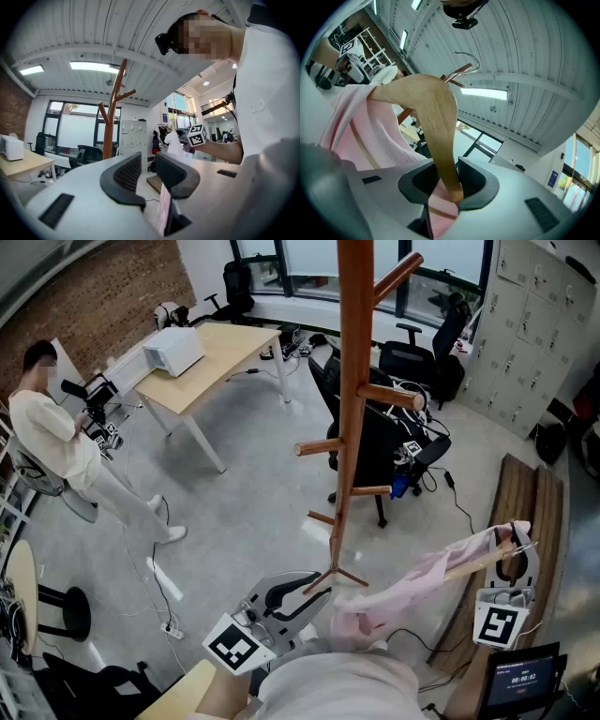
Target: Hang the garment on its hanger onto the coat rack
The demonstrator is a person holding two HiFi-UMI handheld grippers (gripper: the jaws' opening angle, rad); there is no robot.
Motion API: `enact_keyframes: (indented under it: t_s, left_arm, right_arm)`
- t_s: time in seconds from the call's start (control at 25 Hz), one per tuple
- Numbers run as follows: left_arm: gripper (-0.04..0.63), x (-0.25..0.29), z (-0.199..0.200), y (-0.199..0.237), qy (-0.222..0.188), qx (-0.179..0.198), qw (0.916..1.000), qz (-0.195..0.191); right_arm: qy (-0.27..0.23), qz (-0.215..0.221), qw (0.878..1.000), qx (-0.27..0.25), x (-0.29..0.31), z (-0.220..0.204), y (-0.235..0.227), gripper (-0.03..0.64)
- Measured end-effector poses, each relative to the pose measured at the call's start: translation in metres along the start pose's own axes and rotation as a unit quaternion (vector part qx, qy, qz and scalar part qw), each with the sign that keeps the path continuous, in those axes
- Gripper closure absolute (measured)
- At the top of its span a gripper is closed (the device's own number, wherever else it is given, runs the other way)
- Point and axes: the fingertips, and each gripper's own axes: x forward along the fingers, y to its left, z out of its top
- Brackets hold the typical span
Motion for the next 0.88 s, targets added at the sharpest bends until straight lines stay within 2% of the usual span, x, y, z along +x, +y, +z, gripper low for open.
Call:
enact_keyframes:
  t_s: [0.2, 0.32, 0.52, 0.68, 0.88]
  left_arm:
    - [0.507, -0.019, 0.005, 0.022, 0.012, 0.05, 0.9972, -0.055]
    - [0.477, -0.02, 0.005, 0.03, 0.026, 0.087, 0.9932, -0.073]
    - [0.465, -0.022, 0.009, 0.045, 0.029, 0.101, 0.9934, -0.046]
    - [0.465, -0.024, 0.011, 0.055, 0.029, 0.086, 0.9958, -0.015]
    - [0.466, -0.024, 0.023, 0.062, 0.022, 0.102, 0.994, 0.033]
  right_arm:
    - [-0.002, -0.02, 1.0, 0.014, 0.028, 0.032, 0.019, 0.508]
    - [-0.015, -0.019, 0.999, 0.021, 0.045, 0.05, 0.027, 0.508]
    - [-0.038, -0.004, 0.999, 0.039, 0.071, 0.076, 0.035, 0.508]
    - [-0.075, 0.013, 0.996, 0.05, 0.086, 0.102, 0.038, 0.509]
    - [-0.101, 0.035, 0.994, 0.039, 0.1, 0.124, 0.041, 0.509]
